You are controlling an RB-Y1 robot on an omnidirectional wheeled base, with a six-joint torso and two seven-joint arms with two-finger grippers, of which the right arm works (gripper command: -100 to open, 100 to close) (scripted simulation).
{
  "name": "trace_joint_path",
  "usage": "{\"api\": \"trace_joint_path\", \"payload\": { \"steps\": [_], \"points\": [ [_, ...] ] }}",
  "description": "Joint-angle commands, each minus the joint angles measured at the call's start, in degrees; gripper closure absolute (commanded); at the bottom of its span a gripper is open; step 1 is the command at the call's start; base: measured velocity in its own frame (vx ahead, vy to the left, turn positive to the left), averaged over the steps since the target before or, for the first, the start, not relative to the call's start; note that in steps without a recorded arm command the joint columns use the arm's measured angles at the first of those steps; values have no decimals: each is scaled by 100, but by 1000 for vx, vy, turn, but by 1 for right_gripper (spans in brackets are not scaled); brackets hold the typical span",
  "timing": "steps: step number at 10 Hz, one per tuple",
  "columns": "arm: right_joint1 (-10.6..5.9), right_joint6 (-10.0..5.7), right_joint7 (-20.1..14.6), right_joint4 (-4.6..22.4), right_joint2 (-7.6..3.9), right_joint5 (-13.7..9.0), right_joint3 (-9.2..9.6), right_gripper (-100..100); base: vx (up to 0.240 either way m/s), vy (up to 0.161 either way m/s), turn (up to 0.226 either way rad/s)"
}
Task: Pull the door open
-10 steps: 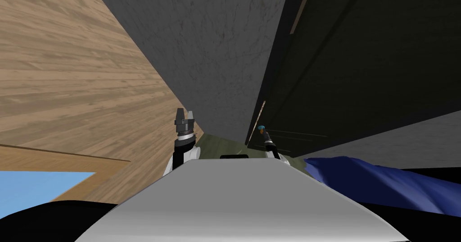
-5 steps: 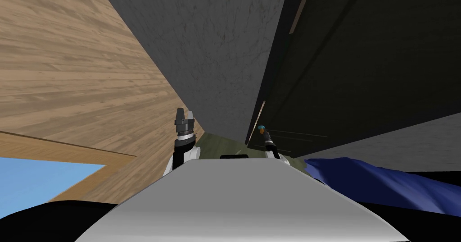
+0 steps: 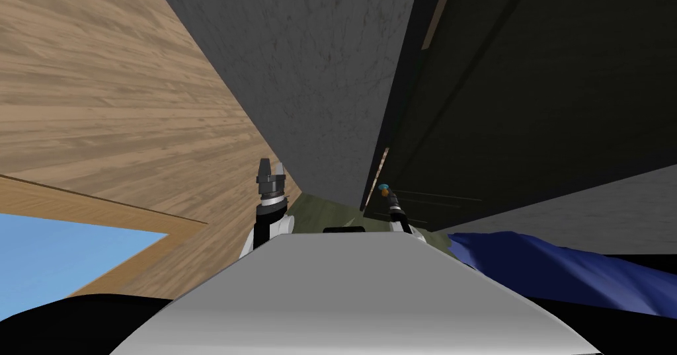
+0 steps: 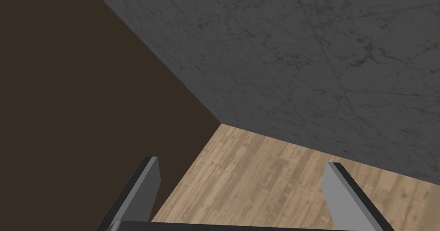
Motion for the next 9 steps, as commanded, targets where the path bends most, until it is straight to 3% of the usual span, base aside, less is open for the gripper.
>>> {"api": "trace_joint_path", "payload": {
  "steps": [1,4,6,9],
  "points": [
    [-39,-2,-286,-10,74,-72,107,100,-38,-18,41],
    [-47,8,-693,-14,60,-240,194,100,-47,-20,56],
    [-47,8,-771,-14,60,-240,194,100,-26,-6,15],
    [-54,18,-1250,-17,46,-408,282,100,-42,-19,58]
  ]
}}
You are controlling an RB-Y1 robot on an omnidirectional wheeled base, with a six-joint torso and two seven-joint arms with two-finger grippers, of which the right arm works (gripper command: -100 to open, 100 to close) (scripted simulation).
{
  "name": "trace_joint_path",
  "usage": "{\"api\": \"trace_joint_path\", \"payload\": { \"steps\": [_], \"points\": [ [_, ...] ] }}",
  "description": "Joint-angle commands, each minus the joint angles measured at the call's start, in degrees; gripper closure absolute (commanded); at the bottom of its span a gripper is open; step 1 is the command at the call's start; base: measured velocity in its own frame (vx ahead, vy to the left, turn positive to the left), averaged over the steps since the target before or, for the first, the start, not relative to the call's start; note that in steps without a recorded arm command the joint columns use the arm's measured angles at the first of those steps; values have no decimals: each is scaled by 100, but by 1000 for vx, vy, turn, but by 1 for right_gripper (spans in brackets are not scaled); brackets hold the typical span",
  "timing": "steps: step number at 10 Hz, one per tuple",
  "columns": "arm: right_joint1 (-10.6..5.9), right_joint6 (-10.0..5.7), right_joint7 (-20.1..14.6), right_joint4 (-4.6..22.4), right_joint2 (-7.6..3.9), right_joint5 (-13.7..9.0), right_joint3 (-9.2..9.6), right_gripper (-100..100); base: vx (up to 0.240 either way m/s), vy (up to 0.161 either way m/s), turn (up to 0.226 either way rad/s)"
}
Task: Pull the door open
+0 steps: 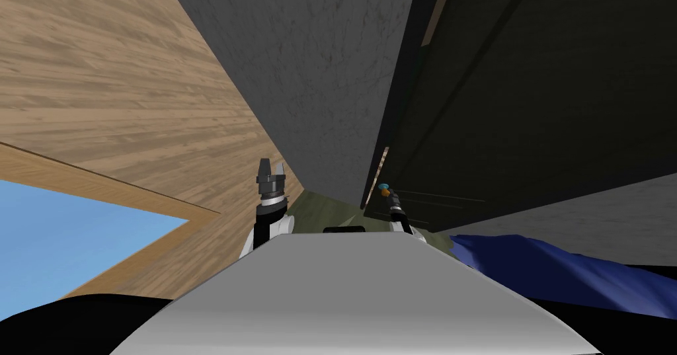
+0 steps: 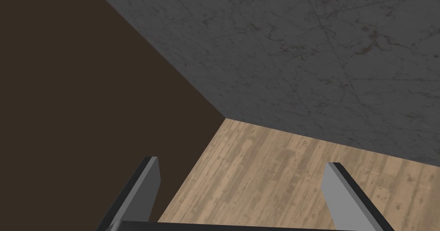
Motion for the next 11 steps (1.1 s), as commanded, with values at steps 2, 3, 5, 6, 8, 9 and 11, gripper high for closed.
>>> {"api": "trace_joint_path", "payload": {
  "steps": [2,3,5,6,8,9,11],
  "points": [
    [-151,-86,-334,147,83,-68,122,100,-36,-13,29],
    [-151,-86,-334,147,83,-68,122,100,-22,-1,2],
    [-159,-76,-705,144,69,-235,209,100,-46,-13,49],
    [-159,-76,-813,144,69,-235,209,100,-39,-18,53],
    [-159,-76,-813,144,69,-235,209,100,-6,-9,9],
    [-159,-76,-813,144,69,-235,209,100,4,5,-6],
    [-167,-66,-1196,141,56,-402,296,100,-40,-11,48]
  ]
}}
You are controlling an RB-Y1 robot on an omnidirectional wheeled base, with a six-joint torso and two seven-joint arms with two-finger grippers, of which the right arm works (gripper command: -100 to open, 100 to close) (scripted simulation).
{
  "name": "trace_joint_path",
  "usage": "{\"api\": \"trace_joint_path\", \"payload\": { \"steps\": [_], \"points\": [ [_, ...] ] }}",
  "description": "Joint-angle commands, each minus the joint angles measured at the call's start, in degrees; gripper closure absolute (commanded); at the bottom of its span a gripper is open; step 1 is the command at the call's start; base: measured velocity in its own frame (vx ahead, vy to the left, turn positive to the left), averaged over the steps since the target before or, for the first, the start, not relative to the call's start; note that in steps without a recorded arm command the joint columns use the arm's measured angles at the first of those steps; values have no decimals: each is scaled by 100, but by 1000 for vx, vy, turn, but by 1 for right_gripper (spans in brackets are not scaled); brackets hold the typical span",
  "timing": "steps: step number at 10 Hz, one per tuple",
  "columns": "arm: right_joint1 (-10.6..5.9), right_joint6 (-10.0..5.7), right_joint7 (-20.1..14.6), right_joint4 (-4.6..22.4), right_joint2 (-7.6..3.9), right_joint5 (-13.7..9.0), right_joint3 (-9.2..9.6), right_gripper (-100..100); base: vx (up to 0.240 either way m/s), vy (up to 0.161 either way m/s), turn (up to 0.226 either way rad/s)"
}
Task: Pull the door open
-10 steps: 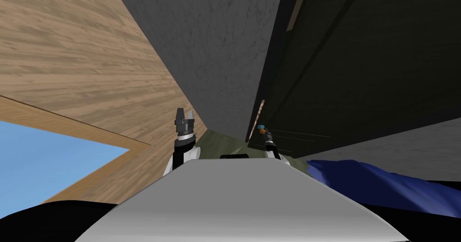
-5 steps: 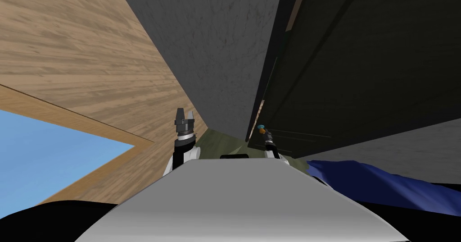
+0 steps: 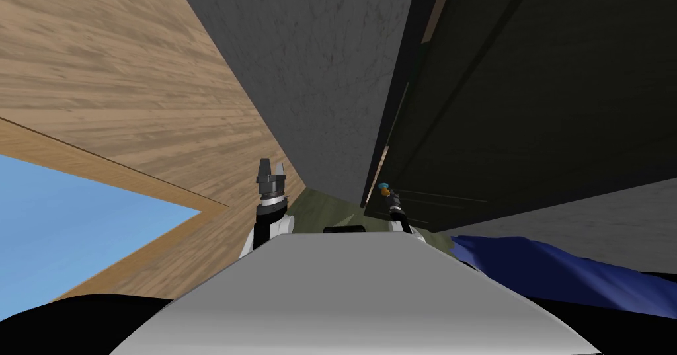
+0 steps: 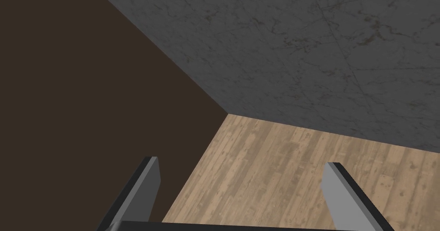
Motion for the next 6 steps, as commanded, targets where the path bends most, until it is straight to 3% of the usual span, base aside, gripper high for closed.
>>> {"api": "trace_joint_path", "payload": {
  "steps": [1,6],
  "points": [
    [-90,-67,-227,17,94,-13,107,100,-43,-15,42],
    [-101,-52,-932,12,74,-257,234,100,-41,-11,39]
  ]
}}
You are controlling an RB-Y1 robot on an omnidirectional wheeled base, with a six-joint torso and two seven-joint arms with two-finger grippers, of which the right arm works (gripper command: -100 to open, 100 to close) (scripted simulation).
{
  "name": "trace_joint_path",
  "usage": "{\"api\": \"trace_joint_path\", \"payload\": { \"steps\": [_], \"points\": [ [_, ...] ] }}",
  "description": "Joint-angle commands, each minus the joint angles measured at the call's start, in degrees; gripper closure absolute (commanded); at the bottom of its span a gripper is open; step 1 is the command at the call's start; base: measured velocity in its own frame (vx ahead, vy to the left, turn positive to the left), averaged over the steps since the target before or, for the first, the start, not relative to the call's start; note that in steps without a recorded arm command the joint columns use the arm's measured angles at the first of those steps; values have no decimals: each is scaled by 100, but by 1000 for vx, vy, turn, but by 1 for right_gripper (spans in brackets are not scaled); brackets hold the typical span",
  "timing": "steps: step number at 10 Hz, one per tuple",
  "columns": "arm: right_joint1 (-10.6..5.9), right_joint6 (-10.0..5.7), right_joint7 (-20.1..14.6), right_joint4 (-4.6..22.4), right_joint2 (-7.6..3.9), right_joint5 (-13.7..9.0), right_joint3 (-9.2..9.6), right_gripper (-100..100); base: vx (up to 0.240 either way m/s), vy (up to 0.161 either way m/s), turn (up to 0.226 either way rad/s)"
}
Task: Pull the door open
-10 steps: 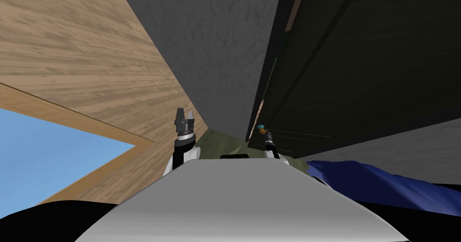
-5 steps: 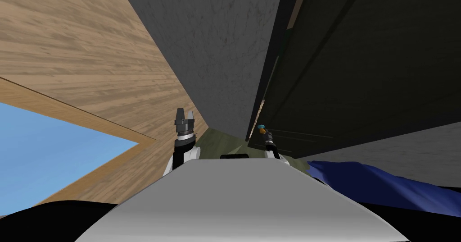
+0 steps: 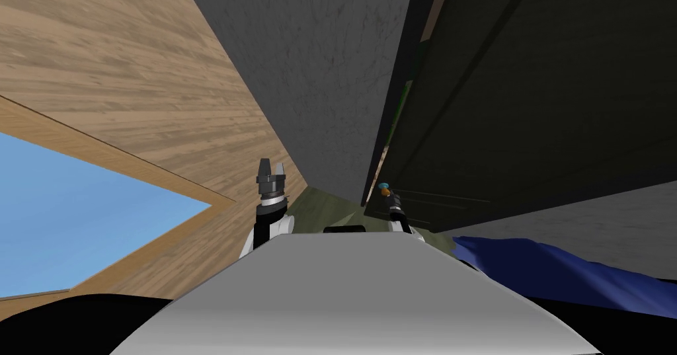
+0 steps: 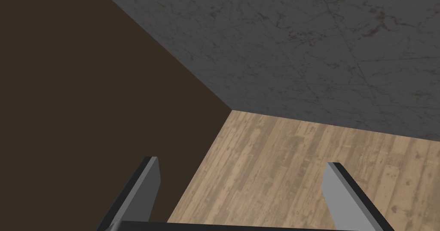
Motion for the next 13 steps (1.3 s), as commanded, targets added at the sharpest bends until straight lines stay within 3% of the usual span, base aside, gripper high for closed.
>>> {"api": "trace_joint_path", "payload": {
  "steps": [1,3,6,8,13],
  "points": [
    [-85,-69,-286,-43,86,-86,136,100,-59,-25,81],
    [-85,-69,-385,-43,86,-86,136,100,-22,-14,23],
    [-92,-60,-835,-46,73,-240,217,100,-32,-5,44],
    [-92,-60,-862,-46,73,-240,217,100,-18,-6,1],
    [-103,-46,-1577,-49,55,-470,337,100,-37,-15,50]
  ]
}}
